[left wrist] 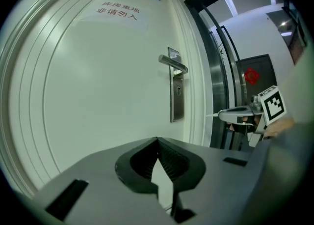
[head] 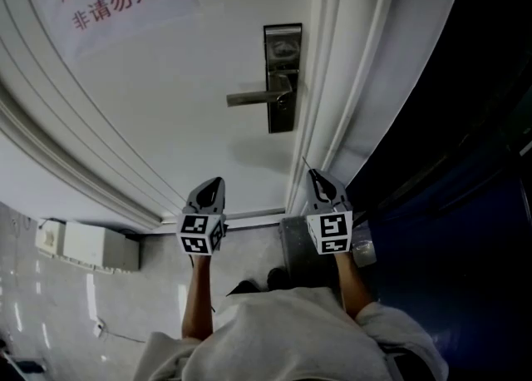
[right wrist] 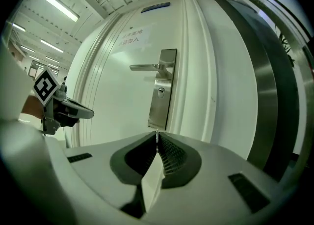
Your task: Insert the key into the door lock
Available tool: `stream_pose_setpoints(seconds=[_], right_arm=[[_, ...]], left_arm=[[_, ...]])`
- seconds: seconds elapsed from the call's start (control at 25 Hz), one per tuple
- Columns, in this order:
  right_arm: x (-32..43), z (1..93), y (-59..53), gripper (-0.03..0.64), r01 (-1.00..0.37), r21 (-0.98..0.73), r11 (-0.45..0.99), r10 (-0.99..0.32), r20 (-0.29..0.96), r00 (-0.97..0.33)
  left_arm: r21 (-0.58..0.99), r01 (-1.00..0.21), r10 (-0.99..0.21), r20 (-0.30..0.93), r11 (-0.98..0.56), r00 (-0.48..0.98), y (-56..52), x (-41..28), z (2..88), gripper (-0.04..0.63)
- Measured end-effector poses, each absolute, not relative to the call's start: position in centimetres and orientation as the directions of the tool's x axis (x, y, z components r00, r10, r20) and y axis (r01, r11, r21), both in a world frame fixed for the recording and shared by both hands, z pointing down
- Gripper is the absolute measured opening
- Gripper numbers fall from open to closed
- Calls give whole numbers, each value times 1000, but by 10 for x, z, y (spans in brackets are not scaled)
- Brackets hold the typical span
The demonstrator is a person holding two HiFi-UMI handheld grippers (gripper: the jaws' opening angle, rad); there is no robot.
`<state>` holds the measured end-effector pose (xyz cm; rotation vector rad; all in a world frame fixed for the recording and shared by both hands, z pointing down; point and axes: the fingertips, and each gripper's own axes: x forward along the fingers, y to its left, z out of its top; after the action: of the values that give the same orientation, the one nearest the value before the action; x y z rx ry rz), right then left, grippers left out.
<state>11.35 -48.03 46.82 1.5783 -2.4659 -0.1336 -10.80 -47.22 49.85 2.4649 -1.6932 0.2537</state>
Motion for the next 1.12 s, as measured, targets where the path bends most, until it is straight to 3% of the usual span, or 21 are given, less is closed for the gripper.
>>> stream_pose_setpoints(seconds=[0.48, 1.12], right_arm=[[90, 469, -495, 31, -912, 203, 357, -932, 139, -334], [71, 395, -532, 30, -866, 389, 314, -943, 19, -333]], left_arm=[[36, -913, -892, 203, -406, 405, -497, -132, 494, 17], [35, -910, -894, 173, -413, 412, -511, -156, 486, 17]])
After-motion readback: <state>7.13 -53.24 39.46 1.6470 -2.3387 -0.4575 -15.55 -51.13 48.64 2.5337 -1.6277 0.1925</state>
